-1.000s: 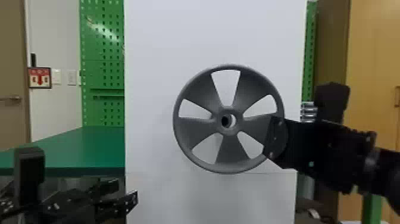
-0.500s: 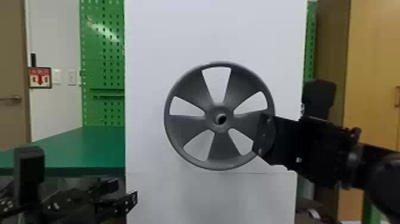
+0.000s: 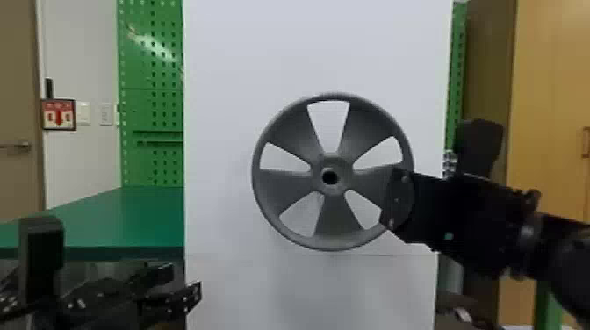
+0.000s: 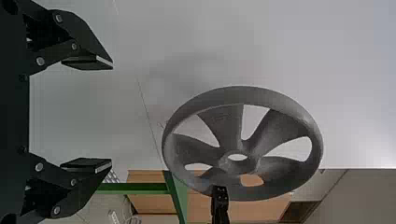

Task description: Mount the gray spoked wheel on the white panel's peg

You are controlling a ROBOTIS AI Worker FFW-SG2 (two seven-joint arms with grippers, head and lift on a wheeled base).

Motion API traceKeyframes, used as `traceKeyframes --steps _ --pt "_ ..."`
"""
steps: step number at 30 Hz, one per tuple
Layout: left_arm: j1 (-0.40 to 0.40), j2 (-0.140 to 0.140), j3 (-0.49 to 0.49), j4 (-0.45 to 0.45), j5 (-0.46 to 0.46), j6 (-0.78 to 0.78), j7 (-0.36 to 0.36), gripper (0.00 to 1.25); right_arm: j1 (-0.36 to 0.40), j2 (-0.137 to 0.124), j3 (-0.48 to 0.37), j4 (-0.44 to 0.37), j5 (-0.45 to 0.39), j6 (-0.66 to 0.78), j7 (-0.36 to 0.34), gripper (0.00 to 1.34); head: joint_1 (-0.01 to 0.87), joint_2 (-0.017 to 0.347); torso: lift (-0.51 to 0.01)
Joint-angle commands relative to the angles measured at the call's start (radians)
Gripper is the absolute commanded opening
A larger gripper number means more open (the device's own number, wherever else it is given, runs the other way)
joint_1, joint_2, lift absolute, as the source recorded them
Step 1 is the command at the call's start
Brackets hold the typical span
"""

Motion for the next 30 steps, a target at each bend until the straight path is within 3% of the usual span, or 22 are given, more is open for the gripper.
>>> traceKeyframes --steps 1,18,30 --pt "-0.003 0.000 -0.001 0.000 -0.001 0.000 0.000 0.74 0.002 -0.004 -0.006 0.002 0.004 0.000 0.000 0.01 0.084 -0.008 -0.485" --pt "-0.004 0.000 -0.004 0.000 -0.001 0.000 0.000 0.74 0.002 -0.012 -0.023 0.025 0.046 0.002 0.041 0.01 0.084 -0.008 -0.485" --pt "-0.007 0.000 -0.006 0.000 -0.001 0.000 0.000 0.74 -0.007 0.000 -0.017 0.068 0.066 -0.014 0.086 0.01 0.084 -0.008 -0.484"
